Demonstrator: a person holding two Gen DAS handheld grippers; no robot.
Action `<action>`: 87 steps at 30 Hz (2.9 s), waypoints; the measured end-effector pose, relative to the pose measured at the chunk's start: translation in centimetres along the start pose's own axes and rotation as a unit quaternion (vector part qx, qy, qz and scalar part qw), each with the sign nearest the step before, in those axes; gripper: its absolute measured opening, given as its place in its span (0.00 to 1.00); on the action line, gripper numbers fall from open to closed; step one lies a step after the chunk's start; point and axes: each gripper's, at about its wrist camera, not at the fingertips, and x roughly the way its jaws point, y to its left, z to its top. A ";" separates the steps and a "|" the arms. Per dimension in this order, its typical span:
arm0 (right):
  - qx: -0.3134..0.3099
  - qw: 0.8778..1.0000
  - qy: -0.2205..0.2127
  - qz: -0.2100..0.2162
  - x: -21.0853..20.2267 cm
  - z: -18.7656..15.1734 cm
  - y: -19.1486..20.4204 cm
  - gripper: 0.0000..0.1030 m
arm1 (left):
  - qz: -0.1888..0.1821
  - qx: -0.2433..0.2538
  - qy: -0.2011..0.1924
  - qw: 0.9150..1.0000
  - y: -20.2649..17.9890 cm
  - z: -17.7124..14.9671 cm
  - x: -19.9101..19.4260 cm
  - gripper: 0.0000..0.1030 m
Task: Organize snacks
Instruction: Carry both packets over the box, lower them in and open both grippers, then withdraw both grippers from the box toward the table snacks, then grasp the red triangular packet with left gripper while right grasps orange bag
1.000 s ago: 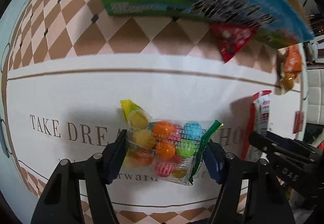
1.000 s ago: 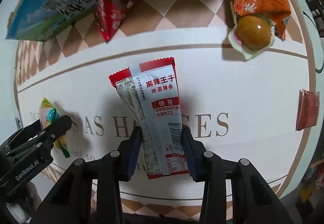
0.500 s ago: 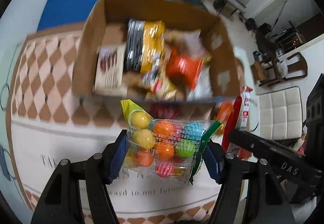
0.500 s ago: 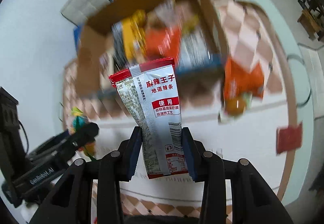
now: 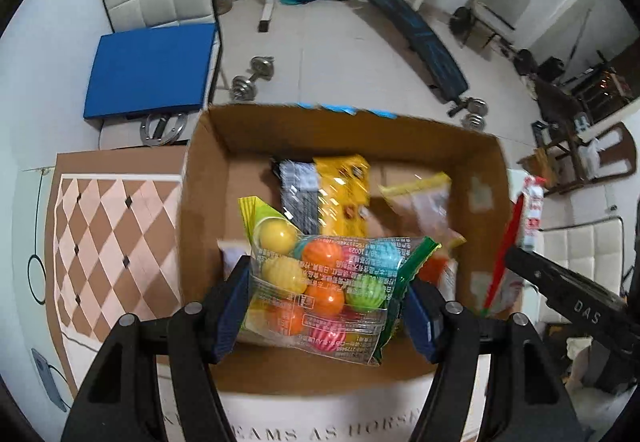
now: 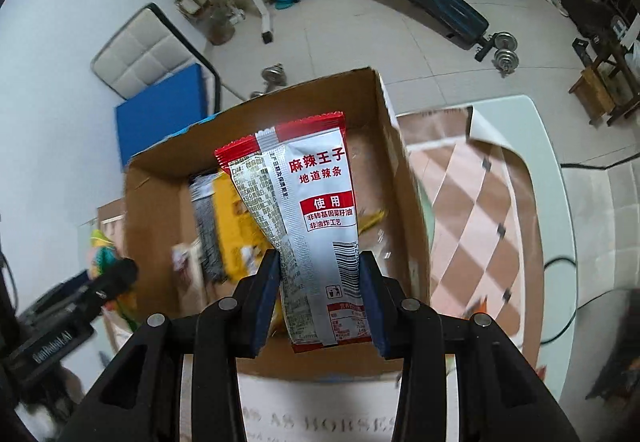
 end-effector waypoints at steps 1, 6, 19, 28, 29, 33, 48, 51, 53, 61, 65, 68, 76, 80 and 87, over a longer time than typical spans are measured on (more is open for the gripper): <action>-0.002 1.000 0.005 -0.008 0.9 0.9 0.1 0.41 | 0.005 -0.003 0.005 1.000 0.4 0.7 0.7 0.64; -0.003 0.999 0.021 -0.034 4.2 3.1 -0.1 0.41 | 0.030 -0.009 0.039 0.999 1.9 3.2 4.3 0.64; -0.003 0.997 0.052 -0.060 8.9 5.5 -0.2 0.83 | 0.070 0.000 0.099 0.993 2.7 4.5 9.8 0.84; -0.030 0.995 0.059 -0.071 8.7 4.4 1.2 0.87 | 0.051 0.004 0.074 0.996 1.6 4.5 8.5 0.89; -0.031 0.995 0.060 -0.071 8.5 4.3 1.2 0.88 | 0.048 0.004 0.070 0.996 1.5 4.3 8.2 0.89; -0.037 0.995 0.055 -0.069 7.6 3.3 1.3 0.88 | 0.040 0.005 0.055 0.998 1.1 3.5 7.0 0.89; -0.074 0.995 -0.005 -0.065 1.7 -3.9 2.4 0.91 | 0.051 0.012 -0.043 0.998 -0.4 -3.9 -0.4 0.89; -0.081 0.995 -0.017 -0.064 0.3 -5.7 2.6 0.91 | 0.052 0.009 -0.057 0.997 -0.6 -5.6 -1.8 0.89; -0.082 0.995 -0.024 -0.061 -0.7 -6.7 2.5 0.91 | 0.050 0.007 -0.068 0.996 -1.1 -6.9 -3.1 0.89; -0.089 0.992 -0.066 -0.056 -5.4 -10.9 1.8 0.91 | 0.057 0.000 -0.118 0.991 -1.6 -11.2 -7.5 0.89; -0.095 0.990 -0.086 -0.051 -7.9 -12.8 1.8 0.91 | 0.054 0.001 -0.136 0.989 -2.2 -13.0 -9.6 0.89; -0.101 0.989 -0.096 -0.046 -9.3 -14.2 1.9 0.91 | 0.051 0.002 -0.149 0.987 -2.8 -14.2 -11.2 0.89; -0.099 0.989 -0.107 -0.022 -11.9 -17.4 2.0 0.91 | 0.052 0.005 -0.173 0.984 -3.6 -16.9 -13.9 0.89; -0.079 0.992 -0.102 -0.008 -11.9 -18.9 0.8 0.91 | 0.055 0.008 -0.169 0.984 -3.9 -18.5 -13.9 0.89; 0.026 0.998 -0.049 -0.008 -7.5 -20.3 -6.6 0.92 | 0.079 0.020 -0.111 0.990 -4.9 -20.4 -8.6 0.89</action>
